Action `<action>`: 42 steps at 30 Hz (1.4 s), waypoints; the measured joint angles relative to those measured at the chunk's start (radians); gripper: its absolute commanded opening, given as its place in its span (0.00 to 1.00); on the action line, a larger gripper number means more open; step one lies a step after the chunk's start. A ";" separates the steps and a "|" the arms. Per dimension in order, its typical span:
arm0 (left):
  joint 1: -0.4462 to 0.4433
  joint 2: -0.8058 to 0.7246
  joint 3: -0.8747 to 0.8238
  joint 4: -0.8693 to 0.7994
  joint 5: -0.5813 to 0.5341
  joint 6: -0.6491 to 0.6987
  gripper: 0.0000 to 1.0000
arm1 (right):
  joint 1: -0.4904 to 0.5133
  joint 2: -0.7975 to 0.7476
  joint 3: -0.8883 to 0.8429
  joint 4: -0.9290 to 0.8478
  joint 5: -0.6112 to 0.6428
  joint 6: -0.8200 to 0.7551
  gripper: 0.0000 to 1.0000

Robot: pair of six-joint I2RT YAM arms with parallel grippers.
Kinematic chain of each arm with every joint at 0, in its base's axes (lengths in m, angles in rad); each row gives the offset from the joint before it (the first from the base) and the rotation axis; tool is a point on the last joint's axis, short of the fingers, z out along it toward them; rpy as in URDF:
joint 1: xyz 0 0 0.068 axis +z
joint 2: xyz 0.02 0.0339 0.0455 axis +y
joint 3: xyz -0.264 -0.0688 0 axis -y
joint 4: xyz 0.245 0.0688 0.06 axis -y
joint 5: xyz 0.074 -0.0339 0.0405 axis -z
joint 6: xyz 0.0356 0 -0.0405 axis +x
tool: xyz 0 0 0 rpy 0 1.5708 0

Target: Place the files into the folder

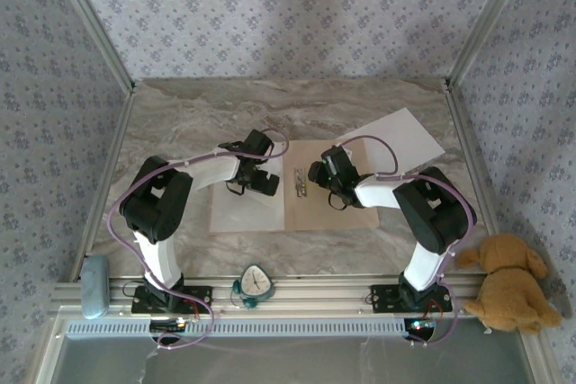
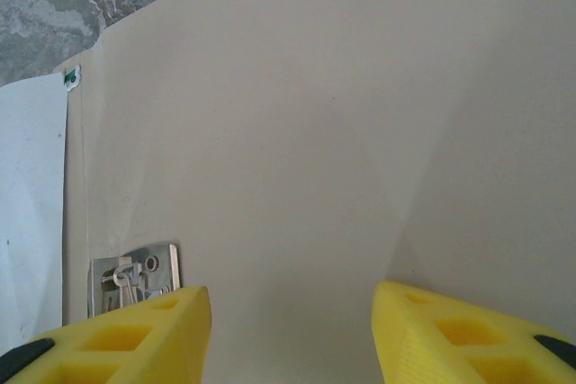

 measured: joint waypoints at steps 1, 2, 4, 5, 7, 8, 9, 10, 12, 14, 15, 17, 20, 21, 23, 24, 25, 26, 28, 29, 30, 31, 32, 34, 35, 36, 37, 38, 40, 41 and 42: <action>0.000 0.000 -0.001 0.001 0.000 0.000 1.00 | 0.000 0.000 0.000 0.000 0.000 0.000 0.52; 0.000 0.000 -0.002 0.001 0.000 0.000 1.00 | 0.000 0.000 0.001 -0.002 0.000 0.000 0.52; 0.000 0.000 -0.002 0.001 0.000 0.000 1.00 | 0.000 0.000 0.001 -0.002 0.000 0.000 0.52; 0.000 0.000 -0.003 0.002 0.000 0.000 1.00 | 0.000 0.000 0.001 -0.002 0.000 0.000 0.53; 0.000 0.000 -0.004 0.003 0.000 0.000 1.00 | 0.000 0.000 0.001 -0.002 0.000 0.000 0.53; 0.000 -0.002 -0.005 0.004 0.000 0.000 1.00 | 0.000 0.000 0.001 -0.002 0.000 0.000 0.53; 0.000 -0.003 -0.008 0.006 0.000 0.000 1.00 | 0.000 0.000 0.001 -0.002 0.000 0.000 0.53; 0.000 -0.006 -0.013 0.010 0.000 0.000 1.00 | 0.000 0.000 0.001 -0.002 0.000 0.000 0.53; 0.001 -0.011 -0.021 0.020 0.000 0.000 1.00 | 0.000 0.000 0.001 -0.002 0.000 0.000 0.53; 0.002 -0.014 -0.027 0.027 0.000 0.000 1.00 | 0.000 0.000 0.001 -0.002 0.000 0.000 0.53; 0.003 -0.014 -0.028 0.029 0.000 0.000 1.00 | 0.000 0.000 0.001 -0.002 0.000 0.000 0.53; 0.006 -0.016 -0.028 0.028 0.001 0.000 1.00 | 0.000 0.000 0.001 -0.002 0.000 0.000 0.53; 0.007 -0.016 -0.028 0.028 0.001 0.000 1.00 | 0.000 0.000 0.002 -0.003 0.000 0.000 0.53; 0.007 -0.016 -0.028 0.028 0.000 0.000 1.00 | 0.000 0.000 0.002 -0.003 0.000 0.000 0.53; 0.007 -0.016 -0.028 0.028 0.000 0.000 1.00 | 0.000 0.000 0.003 -0.005 0.000 0.000 0.53; 0.007 -0.016 -0.028 0.027 0.000 0.000 1.00 | 0.000 0.001 0.003 -0.006 0.000 0.000 0.53; 0.008 -0.017 -0.028 0.027 0.000 -0.001 1.00 | 0.000 0.001 0.005 -0.008 0.000 0.000 0.53; 0.010 -0.018 -0.029 0.027 0.000 -0.001 1.00 | 0.000 0.001 0.005 -0.010 0.000 0.000 0.53; 0.013 -0.021 -0.033 0.027 0.000 -0.005 1.00 | 0.000 0.001 0.006 -0.011 0.001 0.000 0.53; 0.015 -0.023 -0.035 0.027 0.001 -0.006 1.00 | 0.000 0.002 0.006 -0.011 0.000 0.000 0.53; 0.016 -0.025 -0.039 0.027 0.000 -0.009 1.00 | 0.000 0.002 0.006 -0.011 0.001 0.000 0.53; 0.018 -0.029 -0.042 0.027 0.001 -0.010 1.00 | 0.000 0.002 0.007 -0.011 0.001 0.000 0.53; 0.020 -0.031 -0.045 0.027 0.001 -0.011 1.00 | 0.000 0.002 0.008 -0.011 0.001 0.000 0.53; 0.021 -0.034 -0.049 0.027 0.001 -0.012 1.00 | 0.000 0.002 0.008 -0.012 0.001 0.000 0.53; 0.021 -0.034 -0.050 0.027 0.001 -0.012 1.00 | 0.002 0.002 0.008 -0.012 0.001 0.000 0.53; 0.021 -0.034 -0.050 0.027 0.002 -0.012 1.00 | 0.002 0.002 0.008 -0.012 0.001 0.000 0.53; 0.021 -0.034 -0.050 0.027 0.003 -0.011 1.00 | 0.002 0.003 0.008 -0.012 0.001 0.000 0.53; 0.021 -0.034 -0.050 0.027 0.004 -0.011 1.00 | 0.002 0.003 0.008 -0.012 0.001 0.000 0.53; 0.023 -0.034 -0.050 0.027 0.009 -0.008 1.00 | 0.002 0.003 0.008 -0.012 0.002 0.000 0.53; 0.023 -0.034 -0.050 0.027 0.011 -0.008 1.00 | 0.002 0.003 0.008 -0.012 0.002 0.000 0.53; 0.023 -0.034 -0.050 0.027 0.013 -0.007 1.00 | 0.002 0.003 0.008 -0.012 0.001 0.000 0.53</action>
